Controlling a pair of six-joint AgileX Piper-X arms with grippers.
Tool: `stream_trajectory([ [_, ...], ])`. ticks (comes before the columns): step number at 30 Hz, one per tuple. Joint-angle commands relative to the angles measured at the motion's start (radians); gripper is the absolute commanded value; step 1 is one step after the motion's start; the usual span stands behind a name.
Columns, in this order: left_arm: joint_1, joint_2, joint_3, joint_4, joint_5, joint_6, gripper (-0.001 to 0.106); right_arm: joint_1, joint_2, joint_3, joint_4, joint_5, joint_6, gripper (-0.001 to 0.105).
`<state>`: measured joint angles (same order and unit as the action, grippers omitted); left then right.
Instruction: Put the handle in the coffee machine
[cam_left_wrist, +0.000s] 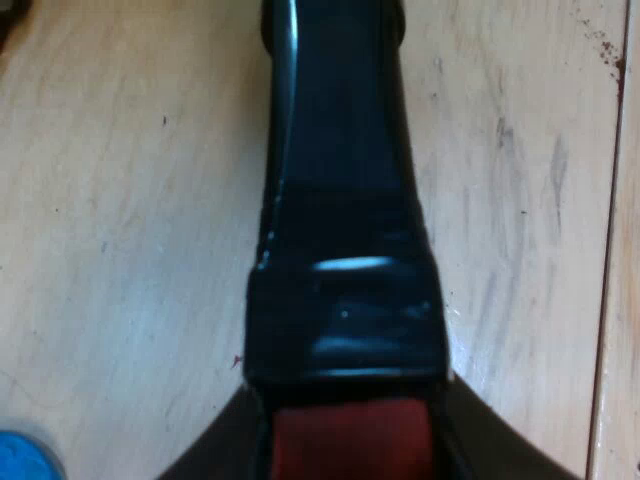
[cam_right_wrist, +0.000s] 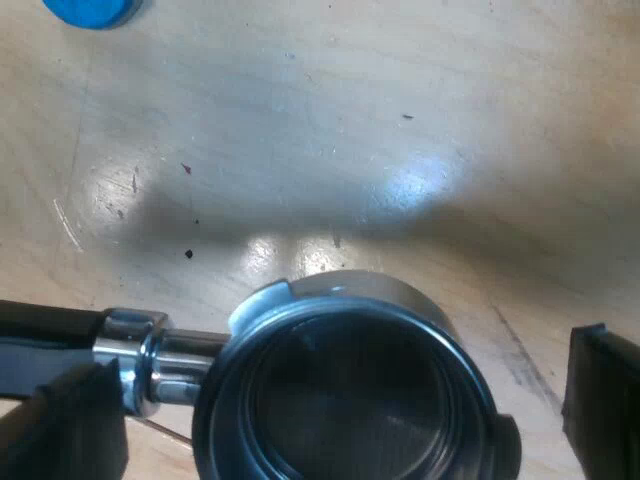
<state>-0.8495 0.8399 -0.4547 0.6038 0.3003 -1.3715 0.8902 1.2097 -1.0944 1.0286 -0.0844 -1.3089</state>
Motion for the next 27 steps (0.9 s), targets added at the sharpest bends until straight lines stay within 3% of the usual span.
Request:
stream_trajectory([
  [1, -0.005, -0.009, -0.006, -0.032, 0.018, 0.002, 0.000, 0.000, -0.013, -0.008, 0.000, -0.003, -0.005, 0.089],
  [10, 0.006, -0.009, -0.031, 0.020, 0.007, 0.000, 0.000, 0.000, -0.013, -0.008, 0.000, 0.029, -0.040, 0.089],
  [15, 0.091, -0.024, -0.040, 0.028, 0.021, -0.054, 0.000, 0.000, -0.042, -0.008, 0.000, 0.075, -0.058, 0.089],
  [27, 0.261, -0.151, -0.043, 0.152, 0.024, -0.031, 0.000, 0.019, -0.185, -0.008, -0.065, 0.171, -0.061, 0.089],
])
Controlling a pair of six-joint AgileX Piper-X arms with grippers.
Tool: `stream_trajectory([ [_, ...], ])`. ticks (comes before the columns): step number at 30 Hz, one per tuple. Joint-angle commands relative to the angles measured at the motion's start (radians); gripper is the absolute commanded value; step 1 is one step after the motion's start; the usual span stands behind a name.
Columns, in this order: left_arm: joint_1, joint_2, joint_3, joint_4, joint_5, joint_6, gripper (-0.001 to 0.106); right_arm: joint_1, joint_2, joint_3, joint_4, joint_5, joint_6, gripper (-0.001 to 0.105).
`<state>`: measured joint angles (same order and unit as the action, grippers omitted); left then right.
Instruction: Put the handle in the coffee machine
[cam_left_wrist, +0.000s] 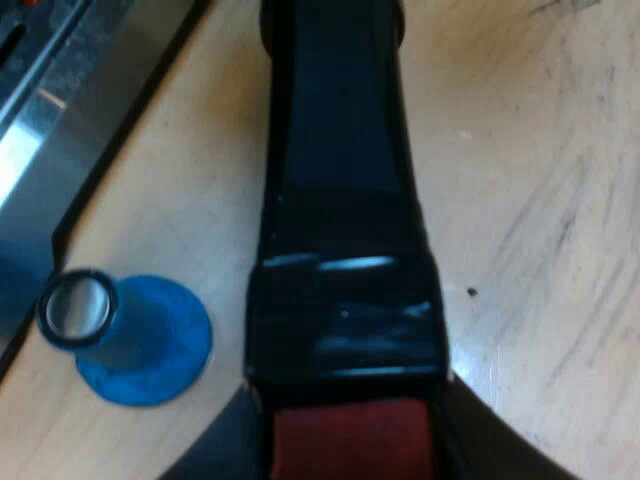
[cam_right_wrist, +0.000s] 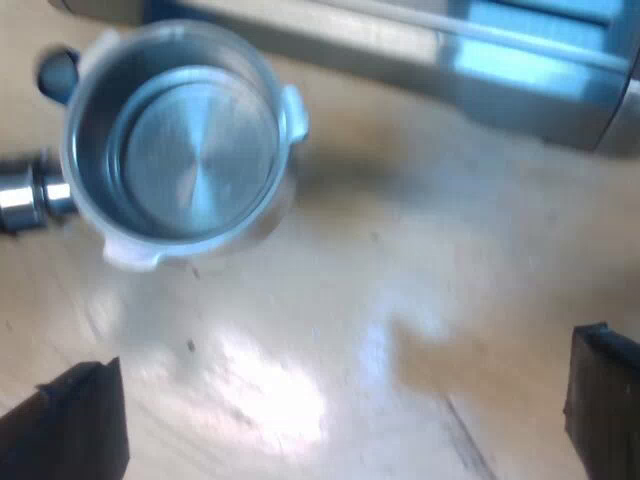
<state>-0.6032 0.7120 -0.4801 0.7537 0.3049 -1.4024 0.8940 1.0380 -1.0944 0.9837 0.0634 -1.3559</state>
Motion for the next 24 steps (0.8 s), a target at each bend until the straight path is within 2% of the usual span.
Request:
stream_trajectory([
  [1, 0.026, -0.032, -0.018, 0.012, 0.020, 0.000, 0.000, 0.024, -0.016, -0.008, -0.026, 0.032, -0.015, 0.089],
  [5, 0.091, -0.066, -0.027, 0.059, 0.020, 0.000, 0.000, 0.121, -0.015, -0.008, -0.067, 0.124, -0.008, 0.089],
  [9, 0.153, -0.086, -0.042, 0.107, 0.020, 0.025, 0.000, 0.242, -0.015, -0.008, -0.132, 0.281, 0.017, 0.089],
  [12, 0.184, -0.097, -0.041, 0.123, 0.020, 0.025, 0.000, 0.318, -0.015, -0.008, -0.160, 0.359, 0.045, 0.089],
  [16, 0.240, -0.111, -0.041, 0.138, 0.023, 0.031, 0.000, 0.419, -0.013, 0.006, -0.214, 0.486, 0.045, 0.089],
  [18, 0.279, -0.126, -0.041, 0.139, 0.044, 0.035, 0.000, 0.485, -0.013, 0.029, -0.269, 0.584, 0.053, 0.089],
  [21, 0.320, -0.147, -0.041, 0.139, 0.096, 0.035, 0.000, 0.544, -0.003, 0.055, -0.325, 0.665, 0.053, 0.089],
  [24, 0.343, -0.161, -0.041, 0.146, 0.111, 0.040, 0.000, 0.585, 0.015, 0.077, -0.379, 0.716, 0.053, 0.089],
])
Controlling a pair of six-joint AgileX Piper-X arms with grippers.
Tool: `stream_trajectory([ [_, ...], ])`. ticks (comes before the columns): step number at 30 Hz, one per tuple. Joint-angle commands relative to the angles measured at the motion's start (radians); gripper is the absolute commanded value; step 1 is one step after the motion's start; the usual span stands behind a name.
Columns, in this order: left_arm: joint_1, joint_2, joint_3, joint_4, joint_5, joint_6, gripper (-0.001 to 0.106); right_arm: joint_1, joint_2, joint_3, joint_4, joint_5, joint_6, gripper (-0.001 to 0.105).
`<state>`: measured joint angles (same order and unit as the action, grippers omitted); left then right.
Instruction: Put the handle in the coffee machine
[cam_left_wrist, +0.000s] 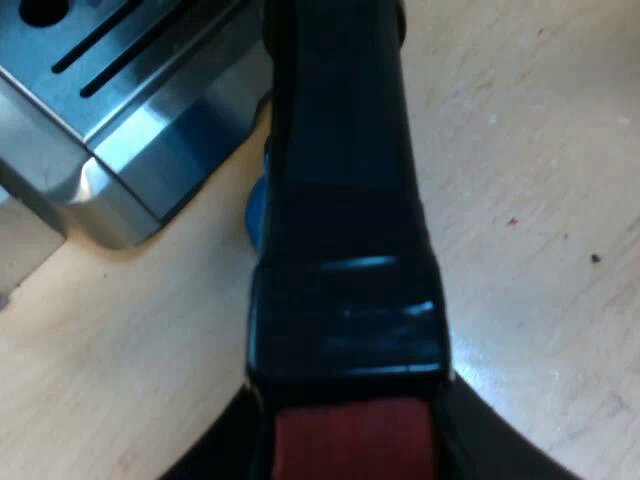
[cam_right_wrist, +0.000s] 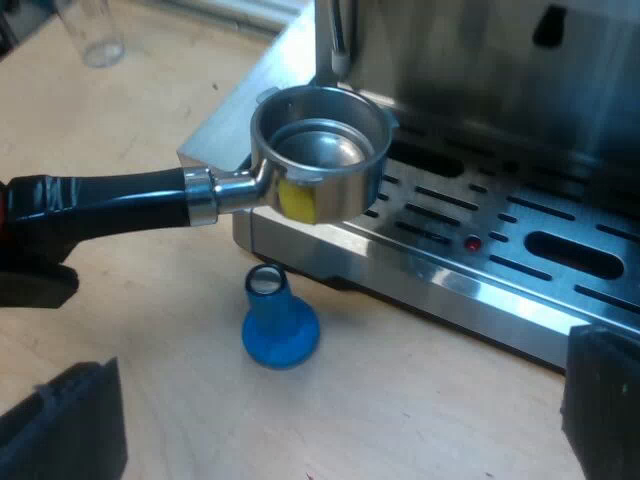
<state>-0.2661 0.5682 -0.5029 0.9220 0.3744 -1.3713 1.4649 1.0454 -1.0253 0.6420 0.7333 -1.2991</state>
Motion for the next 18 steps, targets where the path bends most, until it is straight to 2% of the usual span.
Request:
stream_trajectory([
  [1, 0.009, -0.018, -0.019, -0.021, 0.051, 0.016, 0.000, 0.021, 0.013, 0.013, -0.046, 0.053, -0.004, 0.089],
  [6, 0.010, -0.029, -0.019, -0.013, 0.065, 0.027, 0.000, 0.053, 0.065, 0.065, -0.120, 0.146, -0.006, 0.089],
  [9, 0.010, -0.028, -0.019, -0.013, 0.065, 0.027, 0.000, 0.053, 0.097, 0.085, -0.160, 0.154, -0.008, 0.089],
  [18, 0.010, -0.028, -0.019, -0.022, 0.068, 0.027, 0.000, 0.053, 0.137, 0.090, -0.266, 0.176, -0.073, 0.089],
])
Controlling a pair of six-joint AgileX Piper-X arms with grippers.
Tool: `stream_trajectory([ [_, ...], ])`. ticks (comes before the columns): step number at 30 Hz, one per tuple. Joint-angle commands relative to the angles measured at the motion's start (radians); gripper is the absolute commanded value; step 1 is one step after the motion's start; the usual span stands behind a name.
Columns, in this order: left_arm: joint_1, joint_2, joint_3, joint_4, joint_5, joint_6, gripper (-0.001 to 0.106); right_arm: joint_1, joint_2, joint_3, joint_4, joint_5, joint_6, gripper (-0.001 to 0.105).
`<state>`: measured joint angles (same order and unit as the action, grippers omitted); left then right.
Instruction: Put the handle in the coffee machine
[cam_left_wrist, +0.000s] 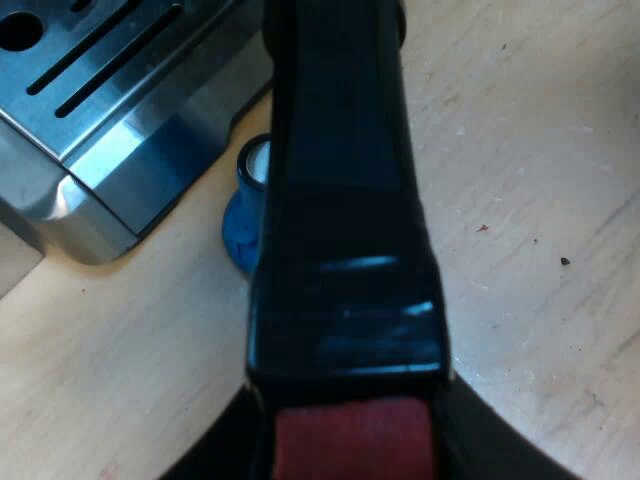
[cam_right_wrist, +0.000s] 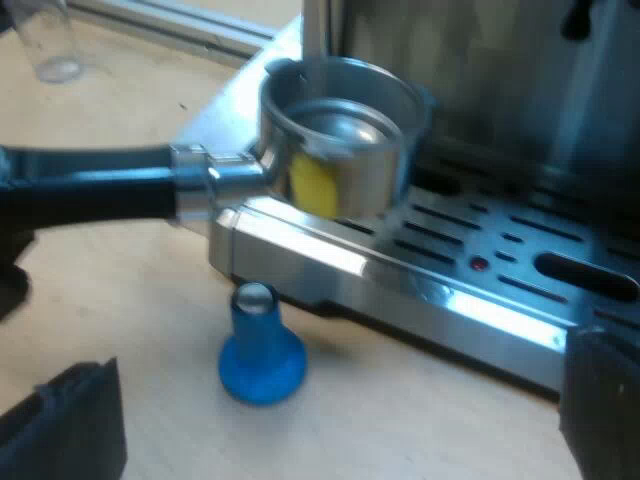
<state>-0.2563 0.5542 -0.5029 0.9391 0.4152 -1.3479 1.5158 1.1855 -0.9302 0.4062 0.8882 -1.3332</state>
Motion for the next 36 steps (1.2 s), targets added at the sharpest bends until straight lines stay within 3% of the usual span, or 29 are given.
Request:
stream_trajectory([
  [1, 0.000, -0.014, -0.019, -0.044, 0.027, 0.004, 0.000, 0.002, -0.003, -0.006, -0.034, 0.021, -0.042, 0.089],
  [6, 0.000, -0.014, -0.019, -0.062, 0.029, 0.004, 0.000, 0.002, -0.003, -0.006, -0.052, 0.021, -0.086, 0.089],
  [36, 0.000, -0.014, -0.019, -0.062, 0.029, 0.004, 0.000, 0.002, -0.003, -0.006, -0.052, 0.021, -0.086, 0.089],
])
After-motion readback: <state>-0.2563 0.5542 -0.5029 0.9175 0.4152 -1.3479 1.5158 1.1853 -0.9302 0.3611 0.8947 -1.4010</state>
